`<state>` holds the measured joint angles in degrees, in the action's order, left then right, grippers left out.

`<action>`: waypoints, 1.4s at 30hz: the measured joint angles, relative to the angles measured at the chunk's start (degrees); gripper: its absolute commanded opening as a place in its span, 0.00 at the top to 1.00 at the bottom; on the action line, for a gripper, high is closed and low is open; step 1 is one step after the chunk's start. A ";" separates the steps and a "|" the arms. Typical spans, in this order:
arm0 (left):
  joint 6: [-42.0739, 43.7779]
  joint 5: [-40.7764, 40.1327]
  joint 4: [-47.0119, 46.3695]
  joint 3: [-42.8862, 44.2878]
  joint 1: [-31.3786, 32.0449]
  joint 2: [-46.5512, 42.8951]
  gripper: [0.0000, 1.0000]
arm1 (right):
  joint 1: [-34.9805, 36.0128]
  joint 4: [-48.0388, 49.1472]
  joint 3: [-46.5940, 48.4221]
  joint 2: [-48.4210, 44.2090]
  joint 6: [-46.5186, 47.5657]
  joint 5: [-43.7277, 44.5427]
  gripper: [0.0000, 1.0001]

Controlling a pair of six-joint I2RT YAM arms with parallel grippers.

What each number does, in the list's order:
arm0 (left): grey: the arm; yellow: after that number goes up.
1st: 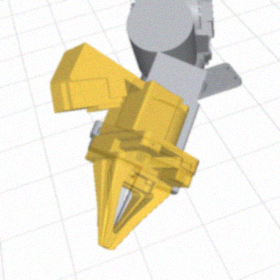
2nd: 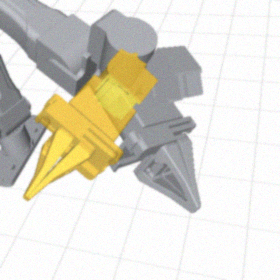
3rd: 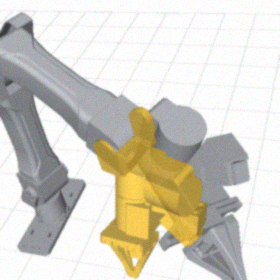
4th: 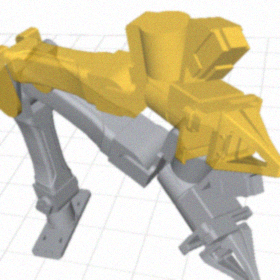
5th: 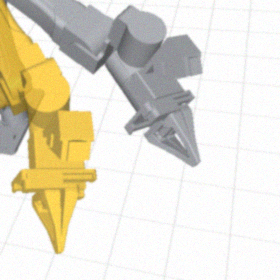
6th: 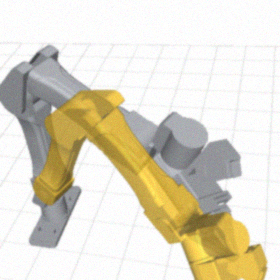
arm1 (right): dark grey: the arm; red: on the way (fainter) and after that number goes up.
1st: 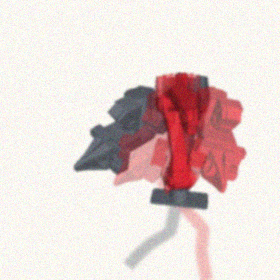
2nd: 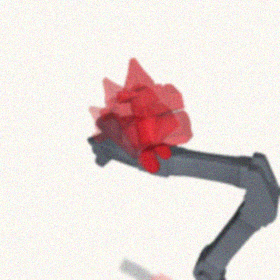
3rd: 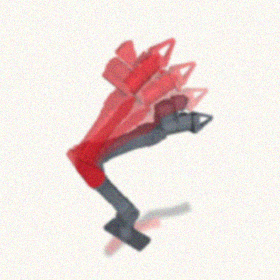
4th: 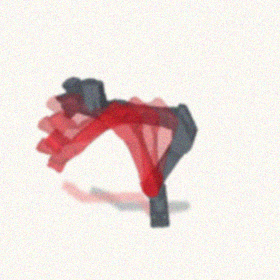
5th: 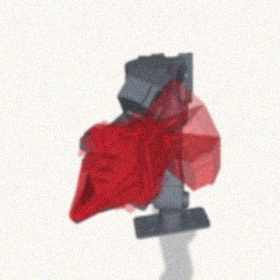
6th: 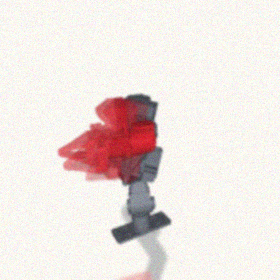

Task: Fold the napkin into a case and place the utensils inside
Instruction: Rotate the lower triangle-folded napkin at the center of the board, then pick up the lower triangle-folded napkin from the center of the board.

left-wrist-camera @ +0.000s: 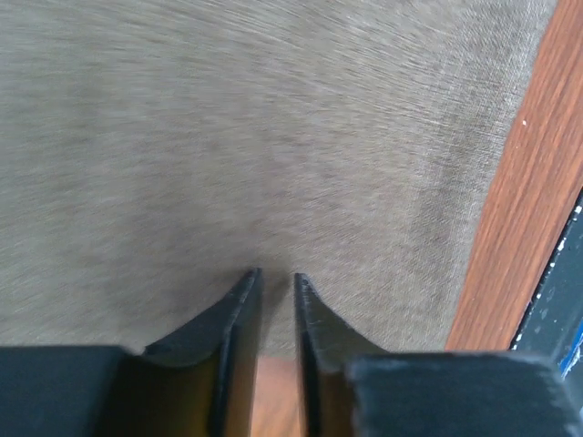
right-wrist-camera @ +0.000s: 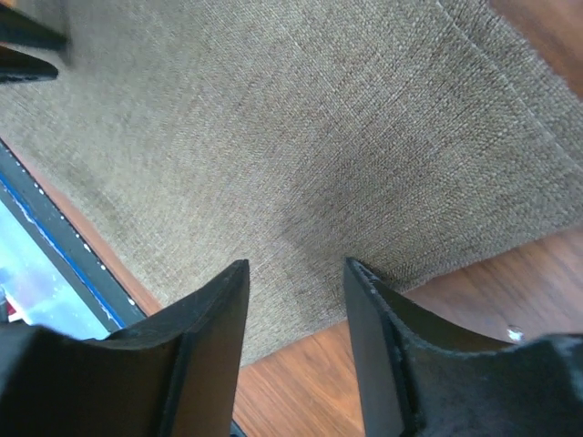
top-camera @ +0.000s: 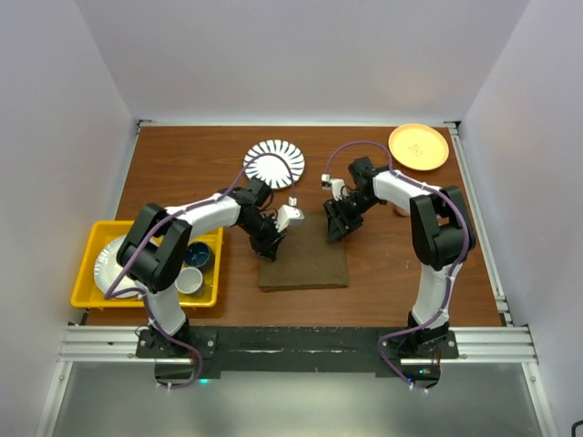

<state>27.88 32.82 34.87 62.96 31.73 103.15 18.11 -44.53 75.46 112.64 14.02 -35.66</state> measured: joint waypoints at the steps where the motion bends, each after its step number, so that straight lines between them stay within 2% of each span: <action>1: 0.22 0.61 0.26 0.48 -1.07 -0.13 0.58 | -0.15 -0.17 0.39 -0.22 0.00 -0.04 0.44; 4: -0.02 2.58 0.42 3.43 -4.87 -1.11 0.43 | -1.27 -1.31 3.41 -0.96 0.09 -0.55 0.35; 6: -0.92 3.65 -0.83 6.05 -7.80 -2.32 0.40 | -2.19 -1.25 5.75 -1.44 -0.04 -0.55 0.31; 14: -6.29 2.89 -7.89 11.17 -15.37 -3.56 0.40 | -4.68 0.44 9.81 -0.74 -0.37 3.19 0.27; 24: -10.45 2.34 -9.66 12.20 -16.33 2.14 0.41 | -5.20 3.04 12.76 7.34 -2.86 3.82 0.26; 28: -11.28 2.45 -10.10 12.20 -16.33 2.38 0.41 | -6.32 3.74 14.05 8.76 -4.02 2.29 0.32; 42: -12.96 2.69 -10.49 12.20 -17.22 3.06 0.41 | -9.31 4.63 15.28 13.22 -8.20 -7.17 0.72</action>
<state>14.92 35.51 24.38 75.16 14.50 106.21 8.80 -39.90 90.74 125.86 5.82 -42.83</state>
